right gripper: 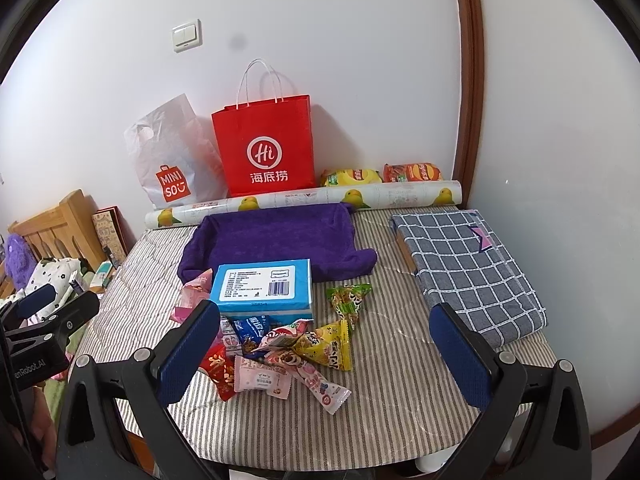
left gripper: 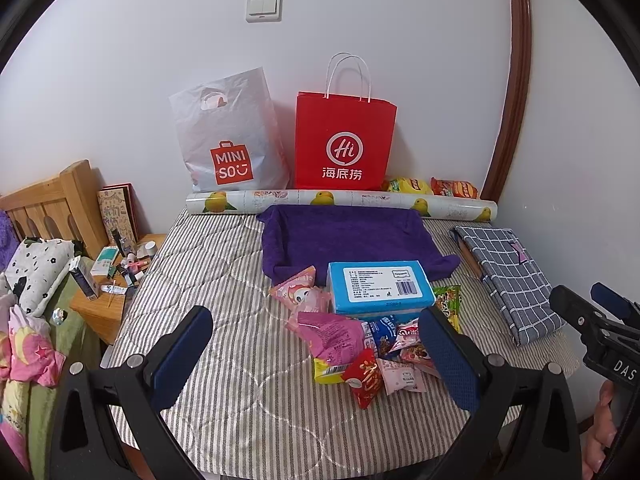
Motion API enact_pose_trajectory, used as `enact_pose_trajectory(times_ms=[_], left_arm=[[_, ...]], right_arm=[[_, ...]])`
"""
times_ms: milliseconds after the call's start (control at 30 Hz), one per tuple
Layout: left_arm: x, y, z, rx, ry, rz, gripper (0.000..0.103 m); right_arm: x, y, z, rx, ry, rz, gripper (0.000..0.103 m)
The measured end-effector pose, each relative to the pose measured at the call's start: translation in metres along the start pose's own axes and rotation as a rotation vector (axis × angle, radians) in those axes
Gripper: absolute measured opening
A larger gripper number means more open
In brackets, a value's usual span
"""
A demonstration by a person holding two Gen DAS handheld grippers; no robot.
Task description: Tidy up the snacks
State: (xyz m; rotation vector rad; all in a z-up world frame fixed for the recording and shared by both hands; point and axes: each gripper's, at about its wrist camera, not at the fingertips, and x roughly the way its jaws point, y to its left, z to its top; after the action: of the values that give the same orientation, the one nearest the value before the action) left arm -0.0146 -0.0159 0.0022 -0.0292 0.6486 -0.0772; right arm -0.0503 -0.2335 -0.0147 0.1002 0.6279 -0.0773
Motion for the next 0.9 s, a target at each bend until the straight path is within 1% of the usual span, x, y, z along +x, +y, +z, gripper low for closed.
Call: enact_pose_trajectory(times_ms=[167, 333, 567, 667, 833, 900], left_arm=[[0.000, 0.000, 0.000, -0.002, 0.000, 0.000, 0.103], [0.001, 0.001, 0.001, 0.004, -0.002, 0.016, 0.103], [0.016, 0.005, 0.003, 0.006, 0.024, 0.028, 0.103], [0.028, 0.008, 0.002, -0.001, 0.039, 0.025, 0.103], [0.055, 0.009, -0.009, -0.003, 0.086, 0.009, 0.103], [0.065, 0.007, -0.015, 0.001, 0.094, 0.014, 0.103]], right_arm=[[0.000, 0.000, -0.001, -0.002, -0.001, -0.001, 0.103], [0.001, 0.001, -0.001, -0.005, -0.001, 0.004, 0.103], [0.014, -0.001, -0.003, -0.001, 0.015, 0.012, 0.103], [0.026, -0.003, -0.007, 0.003, 0.038, 0.017, 0.103], [0.054, -0.009, -0.022, -0.005, 0.101, 0.029, 0.102], [0.068, -0.011, -0.031, -0.011, 0.126, 0.031, 0.099]])
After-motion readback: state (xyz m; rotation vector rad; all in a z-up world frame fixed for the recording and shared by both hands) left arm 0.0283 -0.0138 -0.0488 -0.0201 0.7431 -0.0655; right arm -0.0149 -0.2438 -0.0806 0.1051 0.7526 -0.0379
